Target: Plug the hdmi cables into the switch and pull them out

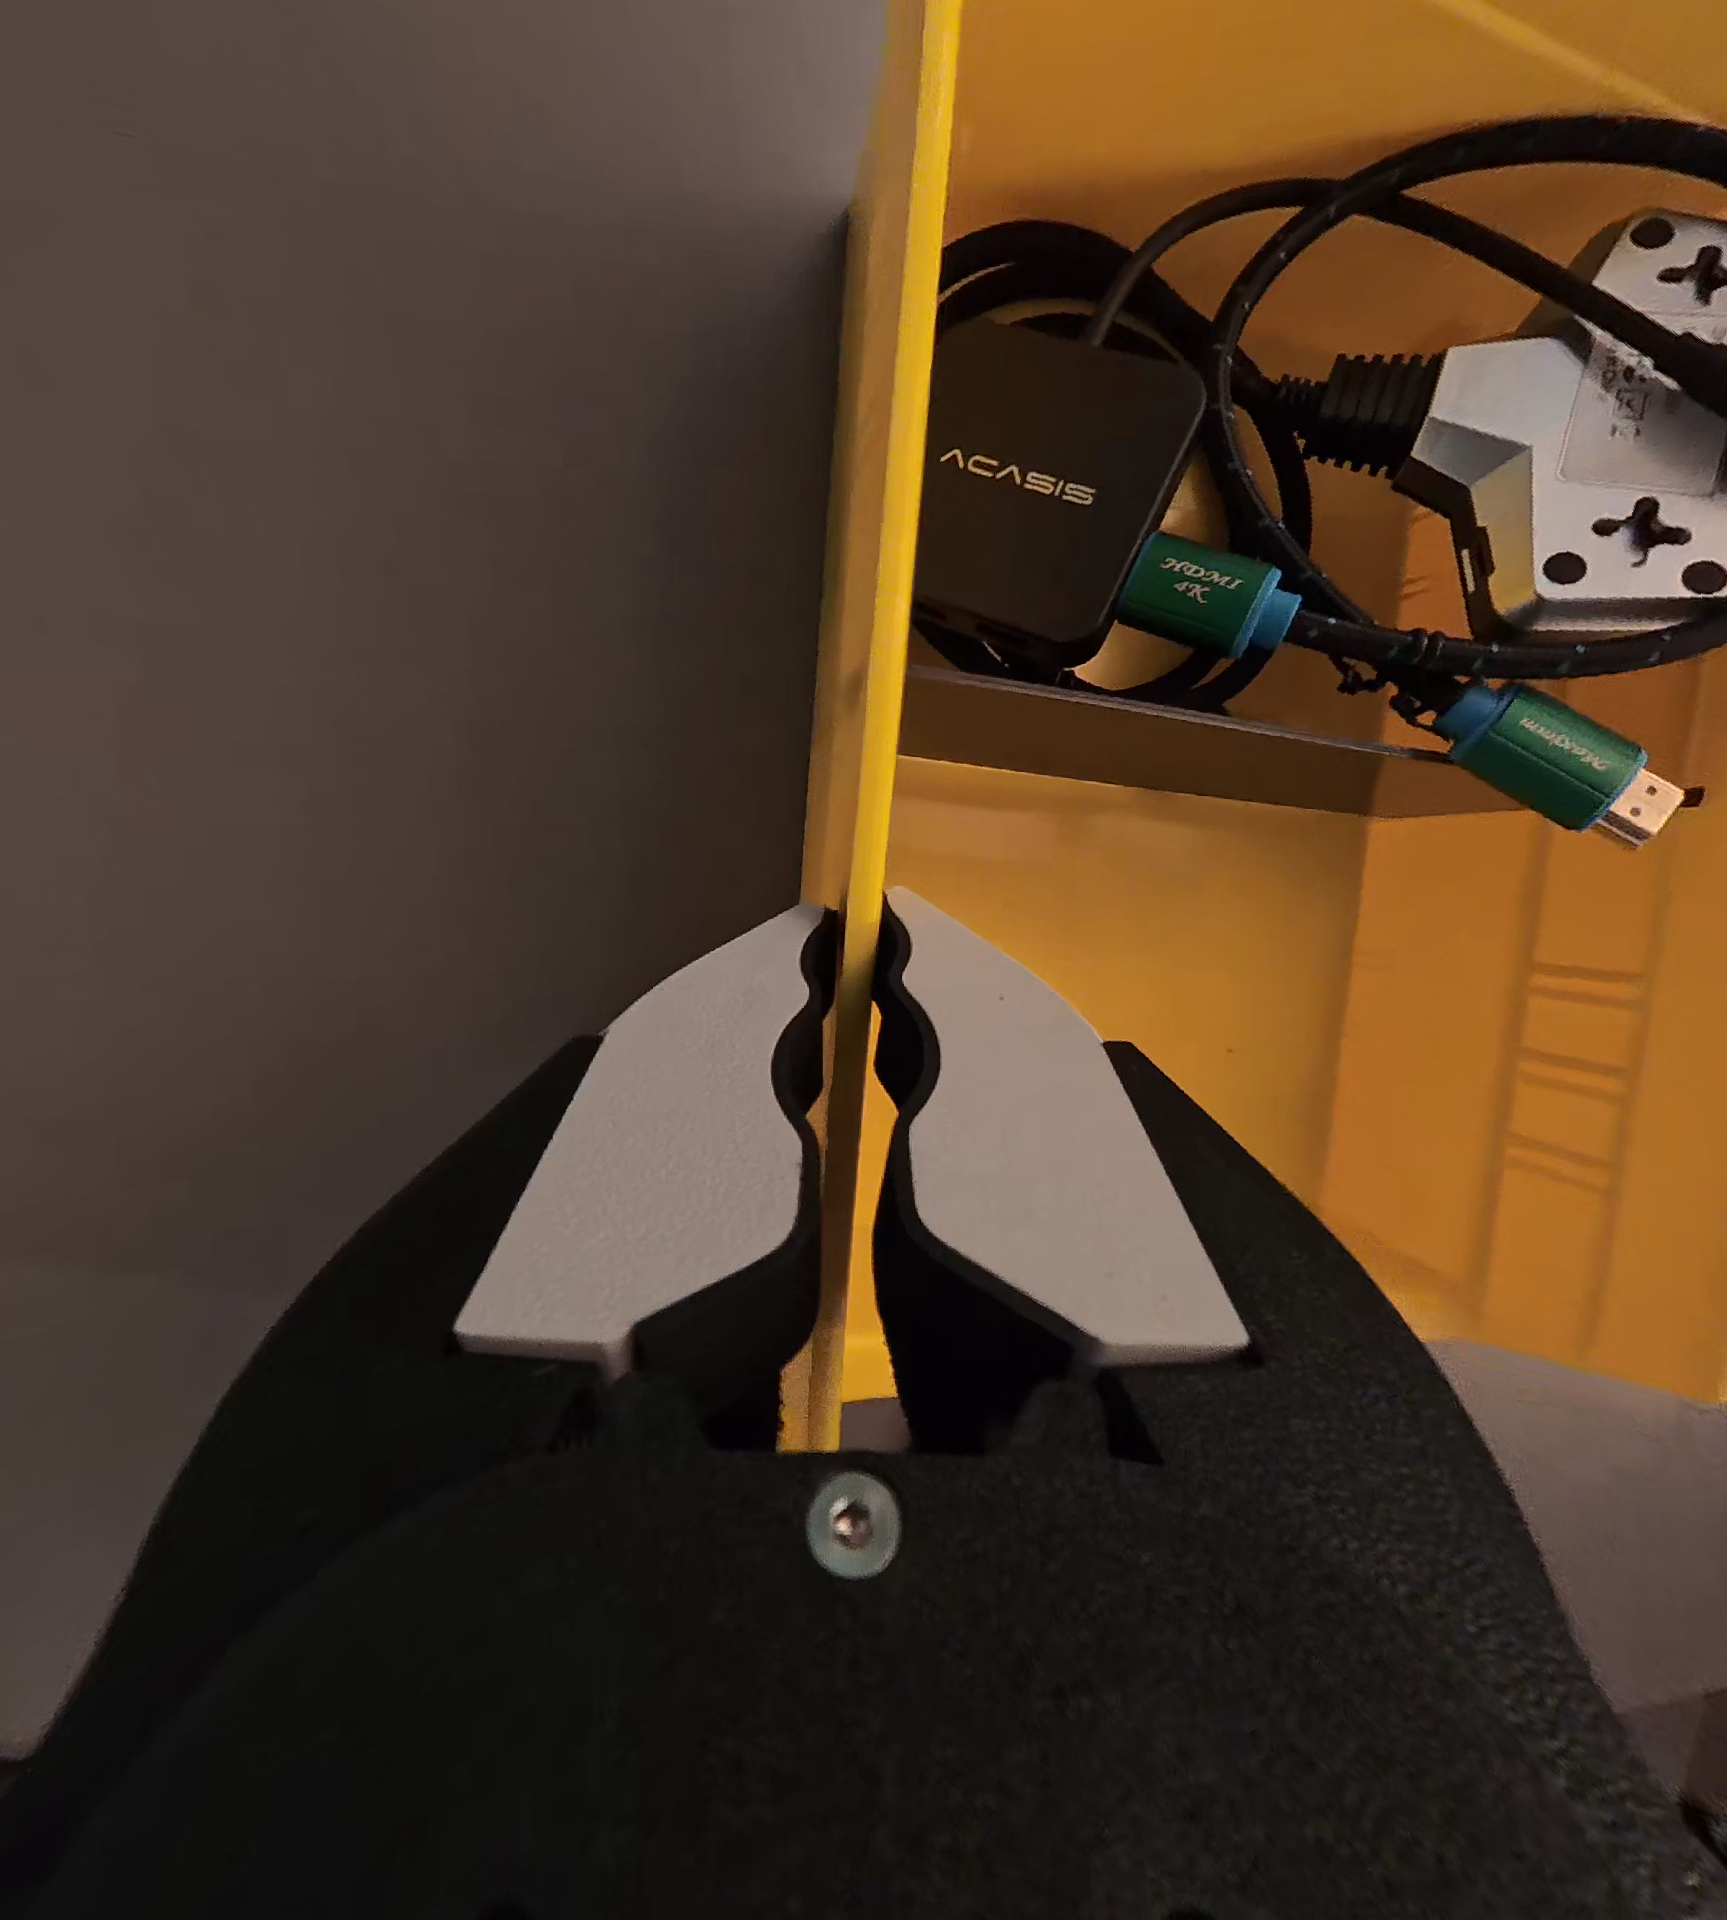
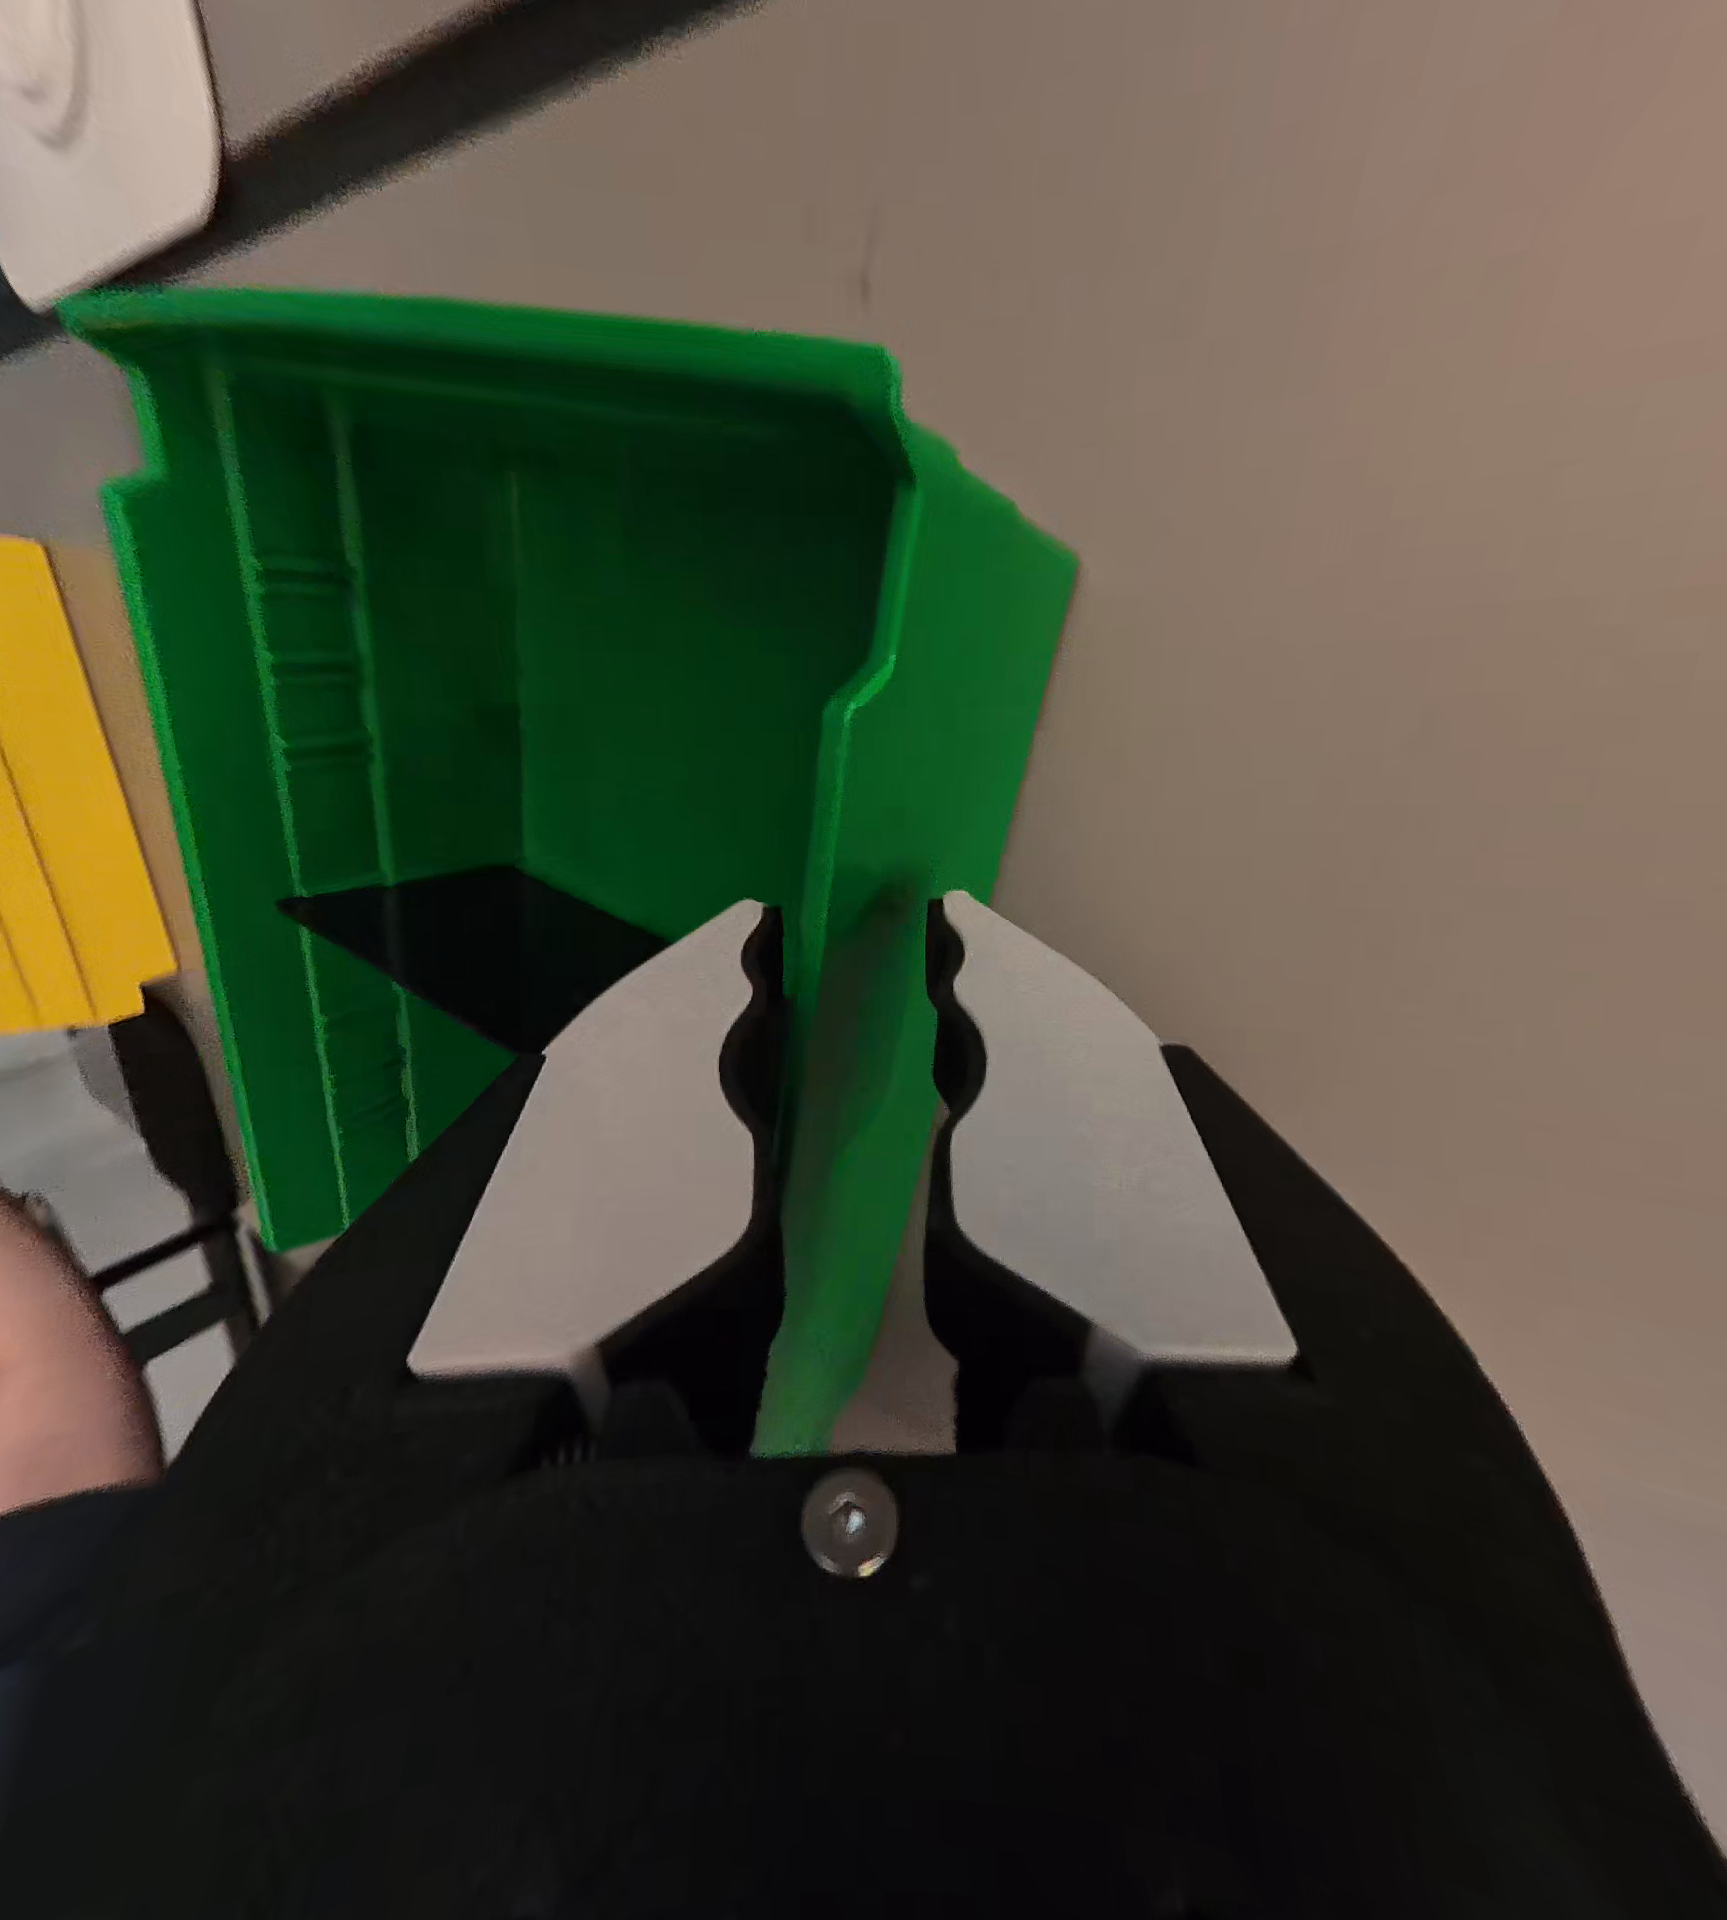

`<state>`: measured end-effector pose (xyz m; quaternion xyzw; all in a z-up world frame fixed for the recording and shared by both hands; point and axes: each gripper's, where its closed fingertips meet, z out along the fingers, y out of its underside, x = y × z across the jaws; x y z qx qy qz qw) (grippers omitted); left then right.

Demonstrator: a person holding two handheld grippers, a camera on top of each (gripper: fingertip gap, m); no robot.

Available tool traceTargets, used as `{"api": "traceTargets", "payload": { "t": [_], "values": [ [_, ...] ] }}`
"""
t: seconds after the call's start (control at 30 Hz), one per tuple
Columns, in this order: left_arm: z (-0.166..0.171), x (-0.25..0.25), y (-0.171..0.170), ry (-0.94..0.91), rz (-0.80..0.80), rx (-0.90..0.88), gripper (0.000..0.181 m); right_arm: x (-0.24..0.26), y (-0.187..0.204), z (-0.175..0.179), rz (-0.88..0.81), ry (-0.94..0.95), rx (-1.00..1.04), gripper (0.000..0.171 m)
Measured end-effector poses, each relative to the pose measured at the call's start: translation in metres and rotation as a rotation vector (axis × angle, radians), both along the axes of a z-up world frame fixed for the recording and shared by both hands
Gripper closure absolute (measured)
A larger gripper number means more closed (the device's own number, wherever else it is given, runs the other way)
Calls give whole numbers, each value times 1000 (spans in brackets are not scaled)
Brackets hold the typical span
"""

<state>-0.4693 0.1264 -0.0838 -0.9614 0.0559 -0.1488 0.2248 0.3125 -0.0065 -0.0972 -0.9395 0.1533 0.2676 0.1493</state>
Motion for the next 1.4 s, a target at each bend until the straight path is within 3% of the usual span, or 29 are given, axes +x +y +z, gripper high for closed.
{"api": "traceTargets", "payload": {
  "t": [0.13, 0.27, 0.4, 0.47, 0.57, 0.63, 0.8, 1.03, 1.2, 1.4],
  "values": [
    [0, 1, -1, -26, 10, 30, 176, 19, 9, 41, -111, -102, 237, 143],
    [0, 1, 2, -1, 6, 56, 177, 12, 13, 117, -177, -150, 635, 142],
    [0, 1, 6, 10, -24, 99, 177, -78, -6, 219, -12, 11, 1166, 143],
    [0, 2, 10, -23, -12, 112, 177, -126, -15, 249, 79, 4, 1336, 143],
    [1, 3, 12, -36, -24, 130, 177, -187, -25, 288, 155, 16, 1626, 122],
    [6, 2, 14, -38, -24, 179, 176, -215, -29, 305, 193, 75, 1694, 124],
    [50, 4, 22, -41, -48, 436, 161, -236, -30, 322, 165, 26, 1822, 130],
    [78, 102, 7, 44, -469, 505, 148, -256, -8, 293, 291, -136, 1705, 132],
    [54, 159, 7, 234, -729, 448, 147, -268, -7, 287, 355, -118, 1672, 132],
    [23, 171, 28, 462, -823, 350, 152, -271, 6, 270, 397, -133, 1591, 132]
  ]
}}
